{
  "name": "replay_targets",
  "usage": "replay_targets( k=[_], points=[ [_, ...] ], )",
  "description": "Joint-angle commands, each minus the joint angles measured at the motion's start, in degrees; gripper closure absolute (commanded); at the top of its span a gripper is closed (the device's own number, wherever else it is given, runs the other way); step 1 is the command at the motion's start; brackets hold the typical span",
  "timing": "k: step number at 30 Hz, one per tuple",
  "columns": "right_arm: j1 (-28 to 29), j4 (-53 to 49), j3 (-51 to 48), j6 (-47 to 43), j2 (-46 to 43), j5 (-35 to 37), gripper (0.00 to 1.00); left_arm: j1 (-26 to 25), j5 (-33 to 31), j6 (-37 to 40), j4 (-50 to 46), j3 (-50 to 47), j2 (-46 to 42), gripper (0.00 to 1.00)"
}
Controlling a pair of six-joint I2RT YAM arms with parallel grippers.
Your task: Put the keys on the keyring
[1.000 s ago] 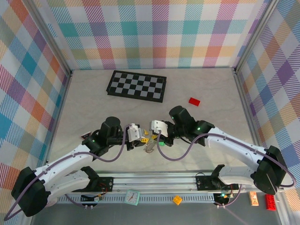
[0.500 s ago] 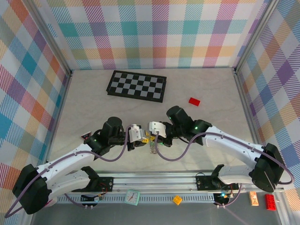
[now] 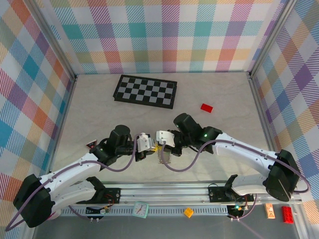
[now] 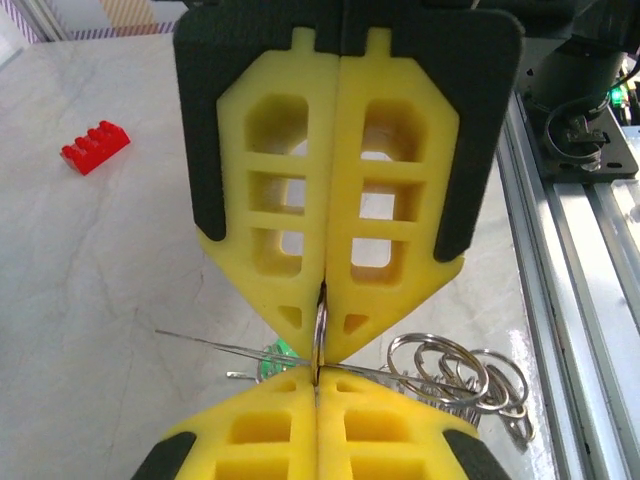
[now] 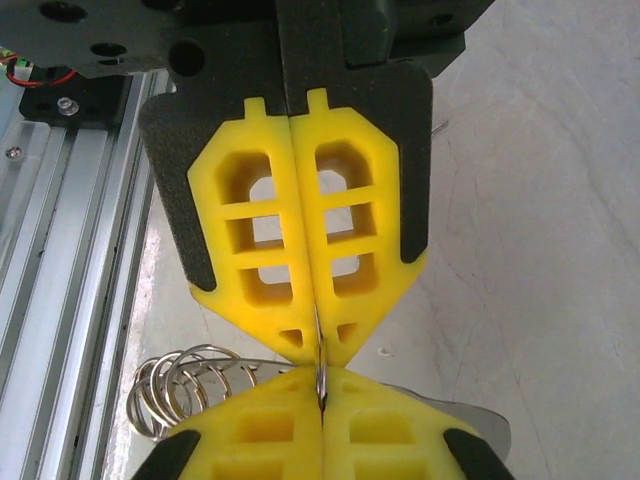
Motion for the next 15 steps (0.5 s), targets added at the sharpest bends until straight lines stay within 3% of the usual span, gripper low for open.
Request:
replay_targets(
  k=[1, 9, 15],
  points=[
    [1.0, 0.5, 0.8, -0.9, -0.2, 0.2, 0.89, -0.8, 2.2, 0.1, 5.5, 0.3, -1.1, 1.0],
    [1.1, -0.5, 0.0, -0.4, -2.0, 2.9, 0.81, -1.0, 1.7, 1.0, 3.4, 0.8, -0.4, 1.0],
    [1.1, -2.2, 0.0, -0.2, -3.3, 3.1, 0.91, -1.3, 1.0, 1.2, 2.2, 1.1, -0.3, 1.0]
  ],
)
